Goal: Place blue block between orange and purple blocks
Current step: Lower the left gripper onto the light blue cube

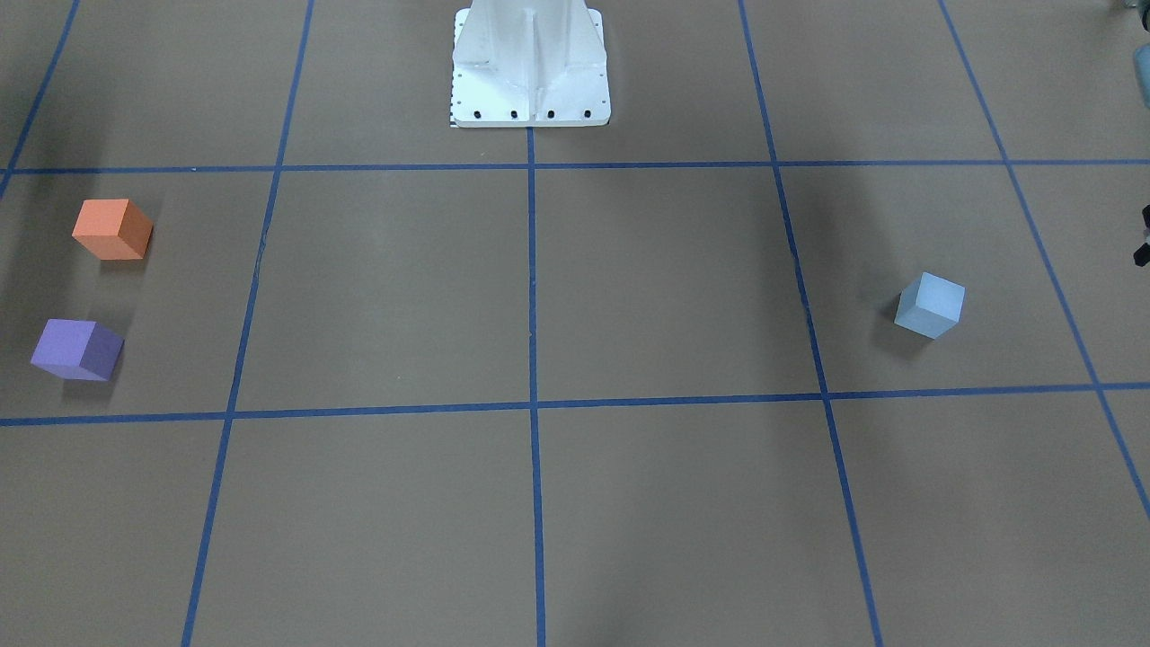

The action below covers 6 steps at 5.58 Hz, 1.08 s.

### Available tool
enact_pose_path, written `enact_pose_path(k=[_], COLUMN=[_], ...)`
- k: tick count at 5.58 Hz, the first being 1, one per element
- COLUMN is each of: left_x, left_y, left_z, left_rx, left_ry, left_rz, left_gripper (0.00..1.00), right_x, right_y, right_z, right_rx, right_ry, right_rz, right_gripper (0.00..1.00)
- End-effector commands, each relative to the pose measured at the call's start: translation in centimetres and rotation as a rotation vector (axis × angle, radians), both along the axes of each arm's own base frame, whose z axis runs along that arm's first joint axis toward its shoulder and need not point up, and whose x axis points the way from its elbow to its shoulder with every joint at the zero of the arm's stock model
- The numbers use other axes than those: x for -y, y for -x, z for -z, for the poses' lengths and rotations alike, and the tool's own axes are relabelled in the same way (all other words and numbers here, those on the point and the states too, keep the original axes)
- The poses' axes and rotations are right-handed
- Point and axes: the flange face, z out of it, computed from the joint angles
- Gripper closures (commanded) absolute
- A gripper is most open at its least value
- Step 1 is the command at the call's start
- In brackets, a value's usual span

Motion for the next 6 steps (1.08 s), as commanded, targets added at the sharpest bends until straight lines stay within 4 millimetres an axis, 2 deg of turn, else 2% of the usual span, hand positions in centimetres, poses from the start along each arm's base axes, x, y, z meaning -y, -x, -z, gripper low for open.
enact_pose_path(k=[1, 2, 3, 5, 6], left_x=[-1.1, -1.6, -2.5, -2.4, -2.7], left_y=[-12.0, -16.6, -18.7, -19.3, -20.1], left_z=[1.2, 1.9, 0.6, -2.0, -1.8], left_rx=[-0.046, -0.032, 0.018, 0.070, 0.053], left_ry=[0.036, 0.051, 0.055, 0.111, 0.154], left_rz=[-0.143, -0.175, -0.185, -0.141, -0.118], left_gripper=[0.00, 0.00, 0.00, 0.00, 0.00], right_x=[-0.1, -0.1, 0.0, -0.1, -0.1], right_y=[0.0, 0.0, 0.0, 0.0, 0.0], right_z=[-0.1, -0.1, -0.1, -0.1, -0.1], right_rx=[0.002, 0.002, 0.002, 0.002, 0.002], right_ry=[0.003, 0.003, 0.001, 0.003, 0.003], right_rz=[0.000, 0.000, 0.001, 0.000, 0.000], right_gripper=[0.00, 0.00, 0.00, 0.00, 0.00])
